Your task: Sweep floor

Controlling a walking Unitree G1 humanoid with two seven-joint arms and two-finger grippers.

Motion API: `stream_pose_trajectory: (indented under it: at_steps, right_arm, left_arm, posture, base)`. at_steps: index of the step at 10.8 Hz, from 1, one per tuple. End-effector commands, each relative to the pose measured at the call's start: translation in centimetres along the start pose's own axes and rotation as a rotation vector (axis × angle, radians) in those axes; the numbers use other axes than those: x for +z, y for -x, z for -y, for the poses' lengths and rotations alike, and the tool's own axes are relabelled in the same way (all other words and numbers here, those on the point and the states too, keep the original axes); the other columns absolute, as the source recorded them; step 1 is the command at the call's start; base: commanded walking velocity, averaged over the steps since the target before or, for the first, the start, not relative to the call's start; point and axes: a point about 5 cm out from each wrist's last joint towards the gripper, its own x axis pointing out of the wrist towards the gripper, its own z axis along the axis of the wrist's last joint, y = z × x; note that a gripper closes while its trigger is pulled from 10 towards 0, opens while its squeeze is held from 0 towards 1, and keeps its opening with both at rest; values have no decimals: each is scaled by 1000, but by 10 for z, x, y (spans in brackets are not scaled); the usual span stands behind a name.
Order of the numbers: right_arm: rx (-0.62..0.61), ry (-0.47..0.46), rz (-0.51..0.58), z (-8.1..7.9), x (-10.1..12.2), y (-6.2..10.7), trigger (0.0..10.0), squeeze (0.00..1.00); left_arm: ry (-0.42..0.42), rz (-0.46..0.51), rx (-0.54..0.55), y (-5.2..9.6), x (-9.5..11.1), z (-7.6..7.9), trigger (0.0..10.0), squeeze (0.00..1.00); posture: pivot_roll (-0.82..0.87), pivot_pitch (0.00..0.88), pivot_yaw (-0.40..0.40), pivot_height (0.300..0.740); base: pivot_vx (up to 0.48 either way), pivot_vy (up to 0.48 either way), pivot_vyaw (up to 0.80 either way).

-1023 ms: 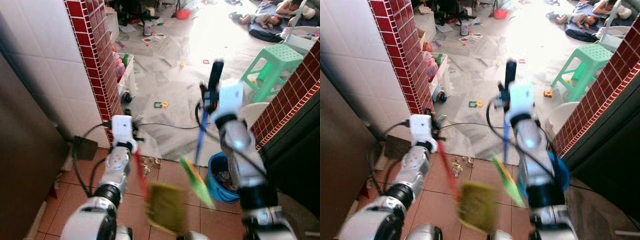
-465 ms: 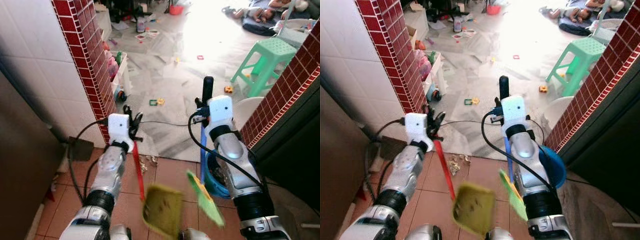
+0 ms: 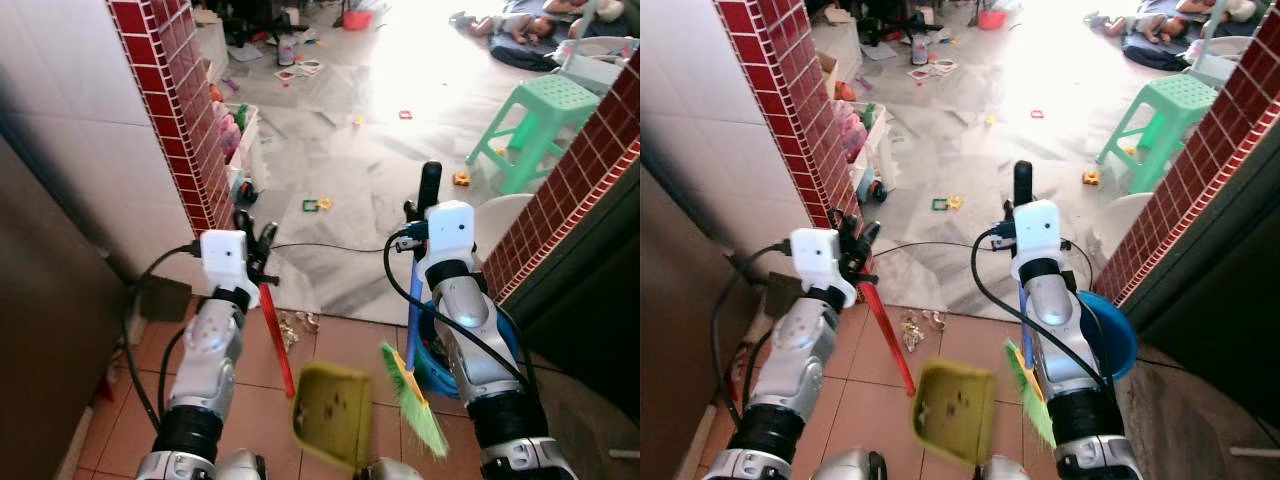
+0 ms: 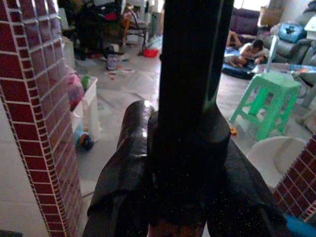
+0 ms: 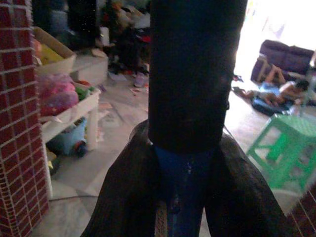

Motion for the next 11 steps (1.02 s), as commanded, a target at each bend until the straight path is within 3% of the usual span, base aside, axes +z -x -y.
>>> stream_pose_trajectory:
  at_steps: [1,3,11]
  right_arm:
    - [-30,-49,-15,3,-1,-6,10000,0]
    - [-26,-40,-3,3,1,-7,10000,0]
    - [-22,-28,8,7,0,-10,10000,0]
  left_arm:
    - [10,14,19,0,5,-1,10000,0]
    - [25,2,4,5,7,1,10000,0]
    - [39,3,-48,-1,16,14,10000,0]
  posture:
    - [-27,0,16,740]
    - [-26,0,8,740]
    - [-32,0,-5,740]
  base:
    - [0,0,-800]
    - [0,0,-800]
    - [0,0,-800]
